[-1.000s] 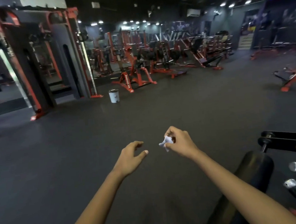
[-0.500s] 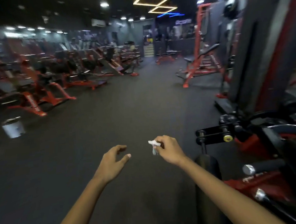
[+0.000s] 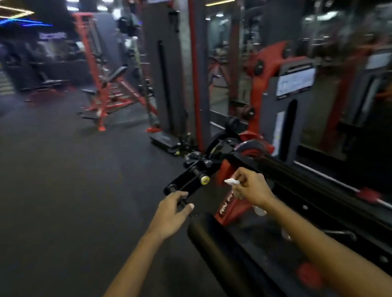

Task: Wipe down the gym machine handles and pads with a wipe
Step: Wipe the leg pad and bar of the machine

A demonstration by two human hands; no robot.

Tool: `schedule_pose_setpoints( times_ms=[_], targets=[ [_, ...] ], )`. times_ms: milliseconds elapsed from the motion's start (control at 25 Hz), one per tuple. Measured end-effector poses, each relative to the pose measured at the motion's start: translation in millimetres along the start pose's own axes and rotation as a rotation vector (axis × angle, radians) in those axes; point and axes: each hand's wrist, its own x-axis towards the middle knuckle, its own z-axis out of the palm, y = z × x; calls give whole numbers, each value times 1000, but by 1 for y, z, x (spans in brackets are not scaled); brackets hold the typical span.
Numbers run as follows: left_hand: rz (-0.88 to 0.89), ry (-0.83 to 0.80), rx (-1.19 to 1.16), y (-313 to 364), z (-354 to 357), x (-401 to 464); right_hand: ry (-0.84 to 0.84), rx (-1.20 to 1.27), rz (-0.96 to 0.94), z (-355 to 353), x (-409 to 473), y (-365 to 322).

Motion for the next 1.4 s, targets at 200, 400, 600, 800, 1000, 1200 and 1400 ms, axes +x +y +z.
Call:
schedule_pose_setpoints(
  times_ms=[200,400,600,800,1000,1200,1400],
  targets=[
    [183,-228,-16,8,51,69,149,-172,197,-40,-2,50],
    [329,-315,1,4,80,136,174,-278,283,-39,36,85],
    [439,-365,80,-17,106,208,174,-513,411,-15,73,114],
    [697,-428,170,1,163,275,180,-699,344,2,99,141],
    [1105,-428,495,7,220,337,142,-791,266,21,108,150],
    [1452,-486,546,9,251,378,91,-634,402,22,92,121],
    [1540,-500,478,9,259,392,36,-486,553,26,26,57]
  ],
)
